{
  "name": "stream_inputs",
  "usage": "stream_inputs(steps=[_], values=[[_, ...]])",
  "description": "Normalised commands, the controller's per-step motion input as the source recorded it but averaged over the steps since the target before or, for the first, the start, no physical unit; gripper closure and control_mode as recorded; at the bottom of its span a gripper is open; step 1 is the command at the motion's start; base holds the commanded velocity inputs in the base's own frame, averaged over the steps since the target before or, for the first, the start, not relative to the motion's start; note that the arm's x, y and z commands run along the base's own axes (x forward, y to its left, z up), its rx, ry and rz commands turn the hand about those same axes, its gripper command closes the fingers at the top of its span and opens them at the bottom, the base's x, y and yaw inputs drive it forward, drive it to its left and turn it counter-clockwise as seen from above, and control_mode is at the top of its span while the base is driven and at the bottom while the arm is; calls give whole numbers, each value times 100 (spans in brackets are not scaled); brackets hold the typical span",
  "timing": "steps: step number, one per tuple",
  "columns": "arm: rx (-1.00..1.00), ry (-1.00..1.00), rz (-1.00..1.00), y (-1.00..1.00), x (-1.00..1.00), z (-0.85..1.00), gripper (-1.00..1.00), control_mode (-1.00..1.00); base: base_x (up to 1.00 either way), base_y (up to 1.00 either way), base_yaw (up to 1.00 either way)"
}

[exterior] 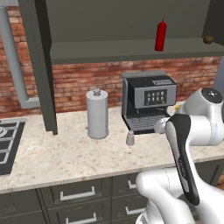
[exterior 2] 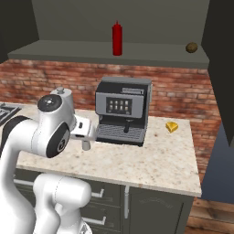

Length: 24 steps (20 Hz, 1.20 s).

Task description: Pick the ketchup and shaker from the counter and place them in the cabinet.

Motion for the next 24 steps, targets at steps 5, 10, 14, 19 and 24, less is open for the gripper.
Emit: stream_inputs(steps=[5,10,14,19,24], values=[[0,6,10,27,-5,-31,-100,-100,0,0,0],[0,0,9,34,0,-28,-100,-100,0,0,0],[0,0,5,19,3,-24,-100,-100,0,0,0],[0,0,3,8,17,-32,-100,-100,0,0,0],[0,0,1,4,20,-29,-100,-100,0,0,0]])
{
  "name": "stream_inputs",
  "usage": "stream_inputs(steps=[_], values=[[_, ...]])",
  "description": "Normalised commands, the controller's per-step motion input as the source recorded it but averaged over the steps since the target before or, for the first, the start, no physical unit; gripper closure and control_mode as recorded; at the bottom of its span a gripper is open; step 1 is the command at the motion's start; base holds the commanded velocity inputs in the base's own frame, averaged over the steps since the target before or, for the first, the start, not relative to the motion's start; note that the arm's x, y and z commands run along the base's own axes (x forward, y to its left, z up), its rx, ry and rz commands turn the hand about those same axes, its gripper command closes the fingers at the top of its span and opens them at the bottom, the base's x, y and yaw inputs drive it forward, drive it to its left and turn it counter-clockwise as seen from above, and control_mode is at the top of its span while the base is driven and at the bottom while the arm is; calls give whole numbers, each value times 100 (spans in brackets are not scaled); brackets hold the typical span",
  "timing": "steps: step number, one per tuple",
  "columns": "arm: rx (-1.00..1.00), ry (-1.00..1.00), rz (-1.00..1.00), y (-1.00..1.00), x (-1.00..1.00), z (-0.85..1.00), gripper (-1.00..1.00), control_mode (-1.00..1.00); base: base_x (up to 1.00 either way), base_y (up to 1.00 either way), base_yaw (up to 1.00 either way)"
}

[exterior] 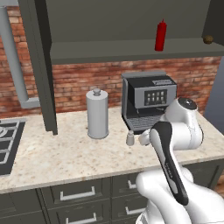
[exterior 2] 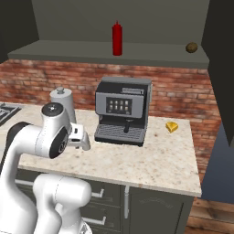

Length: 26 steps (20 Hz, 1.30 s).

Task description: Pick the ketchup and shaker from the counter and place them in the cabinet.

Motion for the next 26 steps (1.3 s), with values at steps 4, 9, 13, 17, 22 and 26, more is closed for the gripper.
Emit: stream_inputs(steps=[4,9,13,17,22,26], values=[[0,0,1,4,19,-20,-100,-100,0,0,0],[-1,-4,0,1,22,-11,-100,-100,0,0,0],[0,-7,0,0,22,-6,-100,-100,0,0,0],[0,-1,0,1,32,-22,-100,-100,0,0,0],[0,0,0,4,43,-24,-100,-100,0,0,0],[0,0,0,6,40,-15,-100,-100,0,0,0]])
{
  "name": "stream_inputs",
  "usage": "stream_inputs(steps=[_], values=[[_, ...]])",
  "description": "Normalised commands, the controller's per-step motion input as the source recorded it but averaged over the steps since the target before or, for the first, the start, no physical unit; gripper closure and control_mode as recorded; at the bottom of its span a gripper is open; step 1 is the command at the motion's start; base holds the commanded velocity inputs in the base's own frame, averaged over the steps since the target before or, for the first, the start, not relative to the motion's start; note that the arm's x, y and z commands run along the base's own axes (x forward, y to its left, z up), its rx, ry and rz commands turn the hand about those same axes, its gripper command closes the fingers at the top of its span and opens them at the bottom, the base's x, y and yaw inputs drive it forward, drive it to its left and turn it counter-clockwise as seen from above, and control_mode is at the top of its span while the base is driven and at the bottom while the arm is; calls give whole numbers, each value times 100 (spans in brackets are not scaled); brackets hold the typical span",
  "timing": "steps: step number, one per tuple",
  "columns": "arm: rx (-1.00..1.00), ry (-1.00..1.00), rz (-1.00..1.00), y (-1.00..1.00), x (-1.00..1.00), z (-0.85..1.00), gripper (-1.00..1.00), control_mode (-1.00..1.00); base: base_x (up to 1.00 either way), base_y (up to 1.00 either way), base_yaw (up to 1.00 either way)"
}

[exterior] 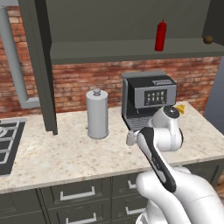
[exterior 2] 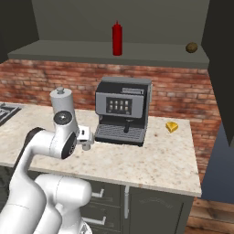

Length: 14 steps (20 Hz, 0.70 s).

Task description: Pick the ketchup and shaker from the counter and place them in the cabinet.

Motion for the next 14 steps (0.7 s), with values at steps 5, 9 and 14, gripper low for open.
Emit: stream_inputs(steps=[5,9,14], values=[[0,0,0,2,43,-25,-100,-100,0,0,0],[0,1,0,2,40,-28,-100,-100,0,0,0],[0,0,0,1,31,-31,-100,-100,0,0,0]])
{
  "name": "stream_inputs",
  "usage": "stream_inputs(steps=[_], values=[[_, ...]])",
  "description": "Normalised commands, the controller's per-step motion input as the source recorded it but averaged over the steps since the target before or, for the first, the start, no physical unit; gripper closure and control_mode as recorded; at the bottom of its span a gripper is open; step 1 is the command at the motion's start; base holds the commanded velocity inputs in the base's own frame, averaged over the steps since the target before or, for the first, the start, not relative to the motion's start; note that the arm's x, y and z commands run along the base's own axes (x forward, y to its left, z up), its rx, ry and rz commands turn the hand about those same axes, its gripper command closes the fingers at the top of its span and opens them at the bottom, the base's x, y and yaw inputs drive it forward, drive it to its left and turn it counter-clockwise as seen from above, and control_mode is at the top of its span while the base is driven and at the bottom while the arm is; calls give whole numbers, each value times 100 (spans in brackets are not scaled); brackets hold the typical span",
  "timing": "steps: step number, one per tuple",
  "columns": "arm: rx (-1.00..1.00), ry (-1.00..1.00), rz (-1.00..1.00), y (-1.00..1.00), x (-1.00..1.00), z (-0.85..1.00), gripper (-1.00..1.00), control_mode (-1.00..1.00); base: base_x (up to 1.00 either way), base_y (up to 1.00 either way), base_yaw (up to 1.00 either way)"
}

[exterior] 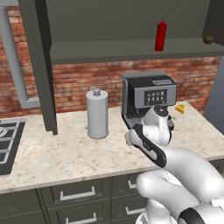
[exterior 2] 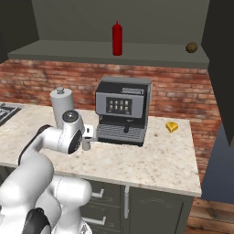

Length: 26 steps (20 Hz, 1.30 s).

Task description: Pick the ketchup and shaker from the counter and place them in the cabinet.

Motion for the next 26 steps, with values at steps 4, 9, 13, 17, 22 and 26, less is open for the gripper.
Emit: stream_inputs(steps=[4,9,13,17,22,26], values=[[0,0,0,1,26,-26,-100,-100,0,0,0],[0,0,0,3,25,-16,-100,-100,0,0,0],[0,0,0,8,24,-16,-100,-100,0,0,0],[0,0,0,7,22,-18,-100,-100,0,0,0],[0,0,0,0,16,-15,-100,-100,0,0,0],[0,0,0,0,21,-10,-100,-100,0,0,0]])
